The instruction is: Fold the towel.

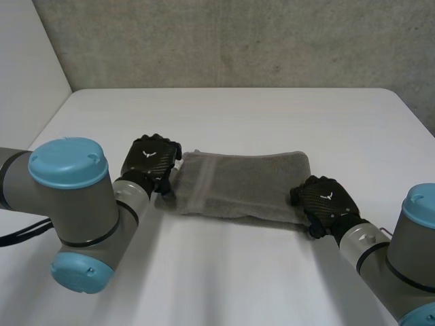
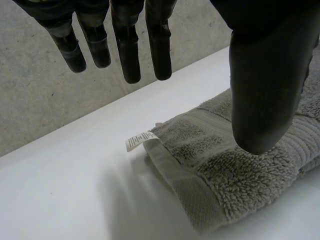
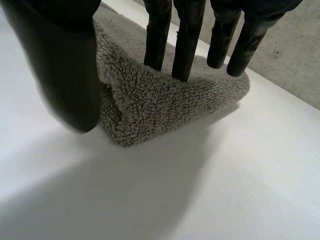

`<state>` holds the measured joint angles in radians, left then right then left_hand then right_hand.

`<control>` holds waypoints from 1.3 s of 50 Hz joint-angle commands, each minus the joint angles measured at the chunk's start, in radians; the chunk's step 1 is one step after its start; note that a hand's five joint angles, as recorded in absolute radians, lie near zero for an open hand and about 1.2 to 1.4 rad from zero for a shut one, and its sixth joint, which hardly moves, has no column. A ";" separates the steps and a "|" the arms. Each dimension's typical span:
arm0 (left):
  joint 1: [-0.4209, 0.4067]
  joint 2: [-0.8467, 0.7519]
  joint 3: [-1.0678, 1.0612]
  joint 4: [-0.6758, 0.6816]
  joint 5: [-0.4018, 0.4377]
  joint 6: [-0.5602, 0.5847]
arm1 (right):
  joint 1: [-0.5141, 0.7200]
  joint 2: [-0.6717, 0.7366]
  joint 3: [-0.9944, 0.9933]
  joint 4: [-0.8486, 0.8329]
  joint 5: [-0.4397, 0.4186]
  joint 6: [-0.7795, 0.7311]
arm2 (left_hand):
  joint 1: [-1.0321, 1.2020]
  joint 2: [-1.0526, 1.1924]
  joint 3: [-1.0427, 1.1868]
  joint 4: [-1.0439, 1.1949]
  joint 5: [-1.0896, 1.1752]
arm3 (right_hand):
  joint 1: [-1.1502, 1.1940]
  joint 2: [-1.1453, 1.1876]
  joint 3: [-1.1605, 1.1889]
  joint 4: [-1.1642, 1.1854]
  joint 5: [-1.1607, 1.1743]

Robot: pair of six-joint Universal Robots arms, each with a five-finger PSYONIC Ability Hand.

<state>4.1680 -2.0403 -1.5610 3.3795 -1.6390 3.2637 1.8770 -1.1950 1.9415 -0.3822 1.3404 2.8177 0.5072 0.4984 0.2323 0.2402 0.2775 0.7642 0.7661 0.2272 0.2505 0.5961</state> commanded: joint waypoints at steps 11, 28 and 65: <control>0.014 0.060 -0.036 0.018 -0.001 -0.002 | -0.088 -0.046 0.016 0.147 -0.082 -0.091 | -0.085 -0.076 -0.058 -0.066 -0.030 | 0.632 0.630 -0.053 -0.076 0.626; 0.067 0.129 -0.102 0.020 0.001 -0.001 | -0.427 -0.179 -0.162 0.572 -0.251 -0.451 | -0.103 -0.094 -0.058 -0.066 -0.048 | 0.632 0.630 -0.053 -0.076 0.626; -0.009 0.115 -0.001 0.027 -0.002 -0.021 | 0.367 -0.059 -0.302 0.395 0.033 -0.175 | -0.159 -0.150 -0.058 -0.066 -0.103 | -0.590 -0.592 -0.053 -0.076 -0.596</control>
<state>4.1903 -1.9047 -1.6147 3.4048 -1.6382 3.2614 2.2595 -1.1554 1.6112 0.0725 1.3837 2.5351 0.4416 0.4067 0.2323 0.2401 0.1908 1.0119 0.9998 0.2273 0.2505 0.8608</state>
